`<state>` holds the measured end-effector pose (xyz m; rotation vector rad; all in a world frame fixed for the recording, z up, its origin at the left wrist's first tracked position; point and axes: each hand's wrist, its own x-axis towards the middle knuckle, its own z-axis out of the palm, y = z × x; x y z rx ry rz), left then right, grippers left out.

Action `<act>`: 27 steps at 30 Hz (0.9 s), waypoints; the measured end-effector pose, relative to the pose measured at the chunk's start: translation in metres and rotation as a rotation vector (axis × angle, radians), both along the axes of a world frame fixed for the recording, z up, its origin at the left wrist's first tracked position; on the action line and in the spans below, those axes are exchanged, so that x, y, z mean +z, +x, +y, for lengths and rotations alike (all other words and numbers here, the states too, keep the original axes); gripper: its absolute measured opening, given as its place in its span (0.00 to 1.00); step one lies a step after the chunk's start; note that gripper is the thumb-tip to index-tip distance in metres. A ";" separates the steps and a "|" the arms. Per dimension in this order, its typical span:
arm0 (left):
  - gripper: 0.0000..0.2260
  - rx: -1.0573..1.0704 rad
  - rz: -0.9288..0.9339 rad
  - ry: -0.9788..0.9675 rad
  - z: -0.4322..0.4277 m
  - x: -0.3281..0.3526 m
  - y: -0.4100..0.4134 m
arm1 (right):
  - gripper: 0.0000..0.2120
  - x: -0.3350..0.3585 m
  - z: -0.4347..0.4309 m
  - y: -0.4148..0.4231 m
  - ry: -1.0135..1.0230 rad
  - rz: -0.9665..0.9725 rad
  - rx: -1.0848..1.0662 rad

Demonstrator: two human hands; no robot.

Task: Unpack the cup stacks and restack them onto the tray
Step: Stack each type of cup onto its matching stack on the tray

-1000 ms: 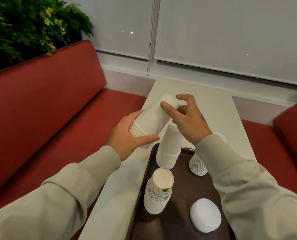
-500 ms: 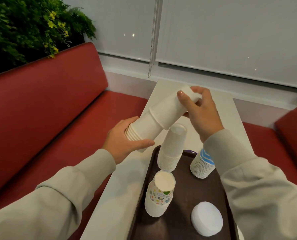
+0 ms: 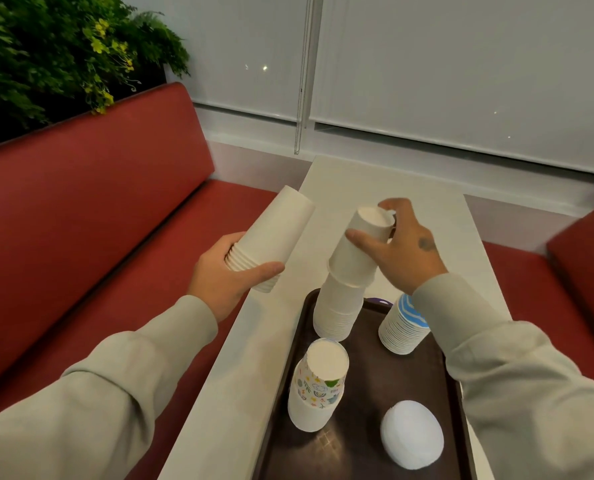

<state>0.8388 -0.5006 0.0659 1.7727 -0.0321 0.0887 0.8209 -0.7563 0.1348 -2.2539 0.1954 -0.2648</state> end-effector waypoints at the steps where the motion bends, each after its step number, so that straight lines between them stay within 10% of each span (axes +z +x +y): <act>1: 0.30 -0.007 -0.004 0.001 -0.001 0.001 -0.001 | 0.31 -0.007 0.001 -0.001 -0.009 0.038 0.008; 27: 0.31 -0.168 -0.089 0.054 -0.022 0.017 -0.009 | 0.27 0.016 0.030 0.010 0.487 -0.097 0.022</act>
